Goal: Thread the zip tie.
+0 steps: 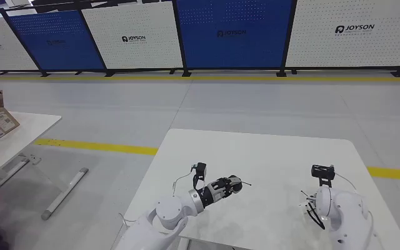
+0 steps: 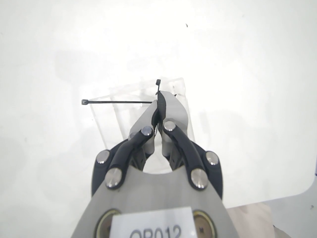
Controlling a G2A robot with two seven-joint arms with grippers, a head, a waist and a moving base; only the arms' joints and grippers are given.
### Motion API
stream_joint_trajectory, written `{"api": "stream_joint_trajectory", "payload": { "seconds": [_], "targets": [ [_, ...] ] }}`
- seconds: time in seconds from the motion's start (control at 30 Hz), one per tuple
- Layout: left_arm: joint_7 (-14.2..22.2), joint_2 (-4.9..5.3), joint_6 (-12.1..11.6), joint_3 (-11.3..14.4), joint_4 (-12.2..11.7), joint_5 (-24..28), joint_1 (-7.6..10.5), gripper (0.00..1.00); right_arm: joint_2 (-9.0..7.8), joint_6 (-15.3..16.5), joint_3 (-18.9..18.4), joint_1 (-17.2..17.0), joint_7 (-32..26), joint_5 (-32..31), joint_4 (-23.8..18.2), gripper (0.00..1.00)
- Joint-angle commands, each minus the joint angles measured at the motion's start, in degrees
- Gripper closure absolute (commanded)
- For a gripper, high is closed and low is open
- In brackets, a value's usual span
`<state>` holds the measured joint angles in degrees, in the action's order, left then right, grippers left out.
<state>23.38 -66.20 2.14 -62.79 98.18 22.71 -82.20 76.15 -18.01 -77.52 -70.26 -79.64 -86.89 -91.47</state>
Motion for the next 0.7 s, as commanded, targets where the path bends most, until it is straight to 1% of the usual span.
{"api": "stream_joint_trajectory", "payload": {
  "seconds": [0.0, 0.2, 0.3, 0.4, 0.5, 0.57, 0.67],
  "targets": [
    [0.0, 0.0, 0.0, 0.0, 0.0, 0.0, 0.0, 1.0, 0.0, 0.2, -0.2, -0.6, 0.0, 0.1, -1.0, 1.0],
    [0.0, 0.0, 0.0, 0.0, 0.0, 0.0, 0.0, 1.0, -0.17, 1.7, -2.1, -3.5, 0.0, 1.4, -6.0, 1.0],
    [0.0, 0.0, 0.0, 0.0, 0.0, 0.0, 0.0, 1.0, -0.22, 2.1, -3.1, -4.9, 1.1, 2.5, -8.0, 1.0],
    [0.0, 0.0, 0.0, 0.0, 0.0, 0.0, 0.0, 1.0, -0.26, 2.6, -4.8, -6.4, 3.8, 5.0, -10.1, 1.0],
    [0.0, 0.0, 0.0, 0.0, 0.0, 0.0, 0.0, 1.0, -0.32, 3.1, -6.7, -8.4, 7.7, 7.7, -12.0, 1.0],
    [0.0, 0.0, 0.0, 0.0, 0.0, 0.0, 0.0, 1.0, -0.32, 3.3, -8.1, -9.9, 11.0, 10.4, -13.7, 1.0],
    [0.0, 0.0, 0.0, 0.0, 0.0, 0.0, 0.0, 1.0, -0.36, 4.1, -9.7, -12.4, 16.7, 12.8, -15.4, 1.0]
  ]
}}
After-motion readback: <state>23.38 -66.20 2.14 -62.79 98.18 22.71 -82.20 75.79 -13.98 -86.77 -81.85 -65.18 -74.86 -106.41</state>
